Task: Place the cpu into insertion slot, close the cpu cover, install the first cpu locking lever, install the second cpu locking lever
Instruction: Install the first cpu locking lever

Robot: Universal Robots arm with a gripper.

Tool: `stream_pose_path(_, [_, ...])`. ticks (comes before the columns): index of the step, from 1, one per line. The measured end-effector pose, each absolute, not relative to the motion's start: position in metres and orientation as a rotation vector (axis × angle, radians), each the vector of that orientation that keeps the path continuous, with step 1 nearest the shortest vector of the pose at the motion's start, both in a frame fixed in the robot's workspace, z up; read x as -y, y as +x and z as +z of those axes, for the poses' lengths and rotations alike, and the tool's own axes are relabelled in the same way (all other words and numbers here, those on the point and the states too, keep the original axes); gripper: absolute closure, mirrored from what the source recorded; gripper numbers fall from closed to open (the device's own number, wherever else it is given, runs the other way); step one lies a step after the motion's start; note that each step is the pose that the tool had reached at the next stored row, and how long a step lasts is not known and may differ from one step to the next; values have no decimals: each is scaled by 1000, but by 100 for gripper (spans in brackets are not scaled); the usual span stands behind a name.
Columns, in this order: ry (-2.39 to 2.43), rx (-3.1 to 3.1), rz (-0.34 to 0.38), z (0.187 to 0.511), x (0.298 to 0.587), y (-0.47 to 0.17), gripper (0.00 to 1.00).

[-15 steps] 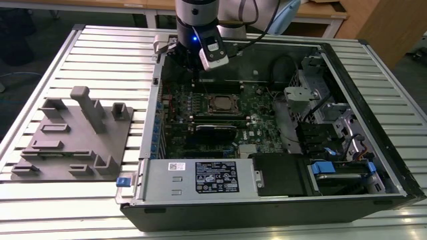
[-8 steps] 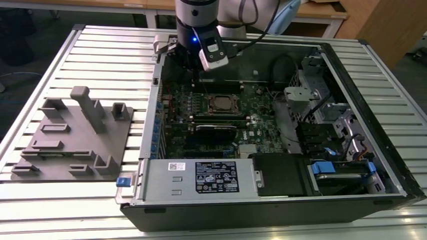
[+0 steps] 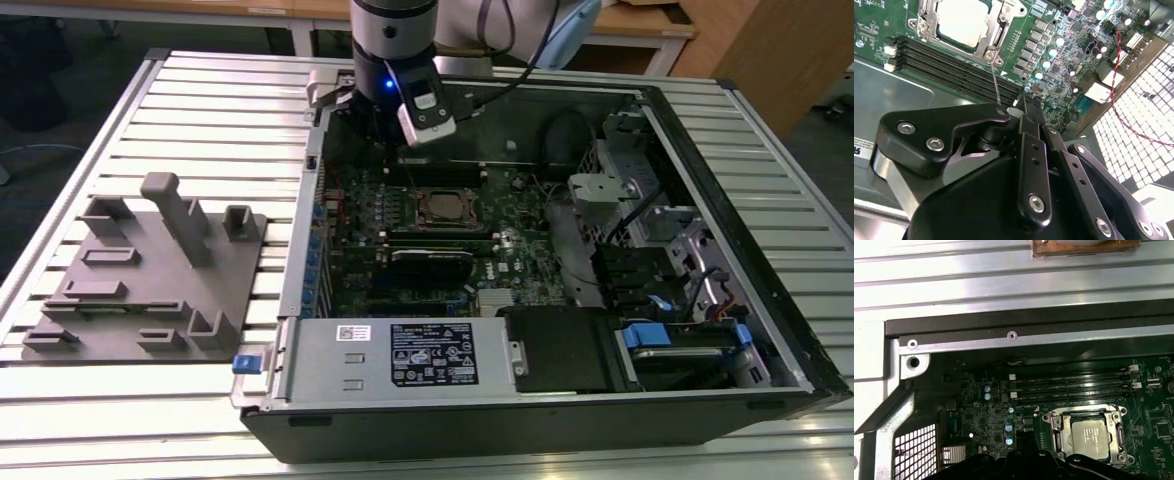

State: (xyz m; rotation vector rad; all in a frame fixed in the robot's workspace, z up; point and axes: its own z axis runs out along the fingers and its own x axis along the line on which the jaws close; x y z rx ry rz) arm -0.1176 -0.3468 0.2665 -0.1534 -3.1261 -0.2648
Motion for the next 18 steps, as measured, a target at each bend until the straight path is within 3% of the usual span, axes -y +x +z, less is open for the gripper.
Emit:
stream_pose_path(12, [-154,3125,-273,261,347,-120,89])
stream_pose_path(18, [-153,3115,-349,260,347,-120,89])
